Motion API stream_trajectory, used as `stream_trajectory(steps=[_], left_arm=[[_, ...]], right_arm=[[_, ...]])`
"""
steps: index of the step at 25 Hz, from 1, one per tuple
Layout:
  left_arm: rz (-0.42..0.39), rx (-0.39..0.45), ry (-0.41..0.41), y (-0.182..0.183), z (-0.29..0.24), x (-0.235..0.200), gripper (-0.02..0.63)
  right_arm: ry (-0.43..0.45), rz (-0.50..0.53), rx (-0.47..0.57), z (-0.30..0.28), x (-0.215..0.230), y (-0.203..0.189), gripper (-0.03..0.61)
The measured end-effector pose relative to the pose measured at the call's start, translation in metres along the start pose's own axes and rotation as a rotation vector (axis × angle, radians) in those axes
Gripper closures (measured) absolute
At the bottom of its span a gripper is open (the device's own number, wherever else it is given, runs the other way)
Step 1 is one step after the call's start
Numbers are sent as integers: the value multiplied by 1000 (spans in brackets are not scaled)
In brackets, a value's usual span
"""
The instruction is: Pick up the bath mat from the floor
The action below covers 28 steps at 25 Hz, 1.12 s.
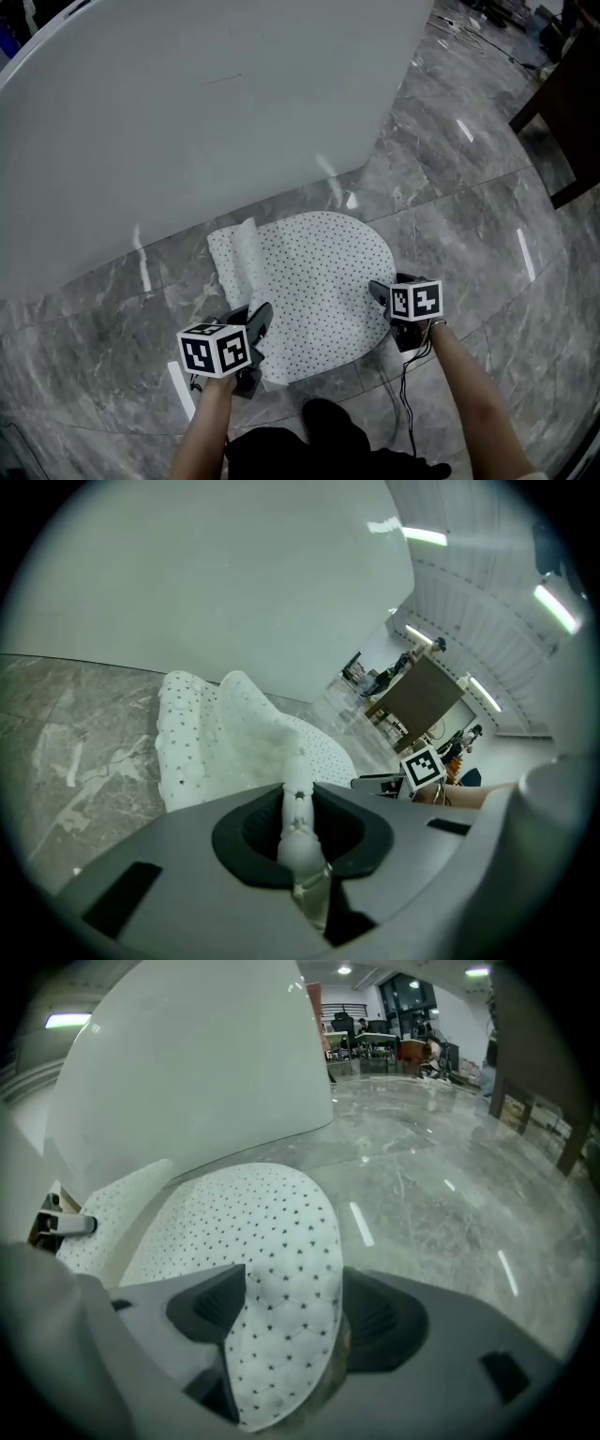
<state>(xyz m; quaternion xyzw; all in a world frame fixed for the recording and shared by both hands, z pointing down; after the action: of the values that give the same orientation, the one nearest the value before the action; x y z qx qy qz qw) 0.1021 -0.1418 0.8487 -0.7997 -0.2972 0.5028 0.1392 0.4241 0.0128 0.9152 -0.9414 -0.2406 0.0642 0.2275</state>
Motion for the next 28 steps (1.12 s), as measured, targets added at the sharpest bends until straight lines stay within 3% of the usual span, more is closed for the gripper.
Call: stream_trajectory(steps=[2,9,13,15,18,21,28], left_arm=[[12,18,4,-2,8,-3,575],[51,72,25,-8,30,-10,574],[49,80,61,-13,44,-14,574],[46,85,82,-17,52,-16,574],[47,99,106,-23,67,-19,574],[56,131,127,-28,85,-22,574],[95,237,205,-35,132,-35,575]], right_arm=[[-6,20,14,0,-6,-1,268],[97,113,-29,4,-36,-2,268],[272,114,-65,11,-67,-1,276],[314,139,-54,16,-86,1,298],[304,117,-21,24,-105,2,333],[295,63,31,35,-114,4,446],[235,72,25,49,-119,4,529]])
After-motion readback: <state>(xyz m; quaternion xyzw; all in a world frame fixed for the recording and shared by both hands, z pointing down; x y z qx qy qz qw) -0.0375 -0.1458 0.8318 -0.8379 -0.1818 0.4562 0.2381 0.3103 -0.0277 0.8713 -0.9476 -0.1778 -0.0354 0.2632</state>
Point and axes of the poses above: the fingertips, and each gripper's own axes: z backward along the fingers, x to its right, y out of its top, the point moved 9 cm from there along z, backward along the fingers, and after that the axes turned 15 degrees about -y, right-handed, at the moved point
